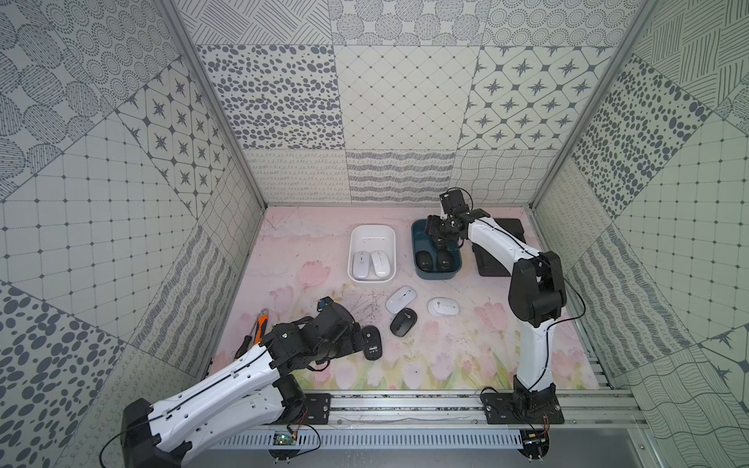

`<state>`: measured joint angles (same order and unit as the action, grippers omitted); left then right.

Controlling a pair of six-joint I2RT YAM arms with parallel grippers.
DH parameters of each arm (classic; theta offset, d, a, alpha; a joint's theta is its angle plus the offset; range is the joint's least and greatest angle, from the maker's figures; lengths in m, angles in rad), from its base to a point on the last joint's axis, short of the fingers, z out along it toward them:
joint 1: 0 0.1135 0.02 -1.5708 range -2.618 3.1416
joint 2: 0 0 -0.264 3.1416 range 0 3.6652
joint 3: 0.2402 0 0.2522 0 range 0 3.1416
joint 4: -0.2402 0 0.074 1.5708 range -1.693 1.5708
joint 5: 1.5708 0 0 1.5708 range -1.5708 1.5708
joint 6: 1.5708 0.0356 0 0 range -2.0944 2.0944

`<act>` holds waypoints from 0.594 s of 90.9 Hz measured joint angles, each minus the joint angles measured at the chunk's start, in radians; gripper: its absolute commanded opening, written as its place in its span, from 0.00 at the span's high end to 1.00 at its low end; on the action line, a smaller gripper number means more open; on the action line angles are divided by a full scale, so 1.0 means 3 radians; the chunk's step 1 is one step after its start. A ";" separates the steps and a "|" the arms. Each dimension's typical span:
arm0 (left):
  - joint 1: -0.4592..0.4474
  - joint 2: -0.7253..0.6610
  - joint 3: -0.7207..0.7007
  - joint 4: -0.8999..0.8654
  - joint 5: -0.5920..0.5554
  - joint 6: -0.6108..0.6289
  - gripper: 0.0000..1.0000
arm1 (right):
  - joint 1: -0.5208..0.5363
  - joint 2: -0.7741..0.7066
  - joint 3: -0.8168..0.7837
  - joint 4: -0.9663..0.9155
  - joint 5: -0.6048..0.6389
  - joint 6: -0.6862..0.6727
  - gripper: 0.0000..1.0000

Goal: Place the mice by color into the storage box
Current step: Place the mouse in the storage box.

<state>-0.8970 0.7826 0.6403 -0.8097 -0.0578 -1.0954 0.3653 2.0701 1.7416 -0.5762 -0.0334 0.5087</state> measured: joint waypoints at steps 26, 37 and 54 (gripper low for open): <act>0.0000 0.0161 0.0000 0.0153 0.0036 0.0009 0.05 | 0.0280 -0.0671 -0.1099 0.0247 -0.0413 0.0064 0.20; 0.0000 0.0445 0.0023 0.0272 0.0100 0.0022 0.05 | 0.0467 -0.1207 -0.1514 0.0286 -0.0492 0.0060 0.19; 0.0000 0.1012 0.0189 0.0378 0.0179 0.0079 0.06 | 0.0537 -0.2129 -0.2088 0.0245 -0.0556 0.0094 0.18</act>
<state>-0.8970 1.0863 0.6971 -0.6964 -0.0040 -1.0718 0.5262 1.4315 1.1152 -0.5026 -0.2001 0.5369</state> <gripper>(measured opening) 0.950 0.819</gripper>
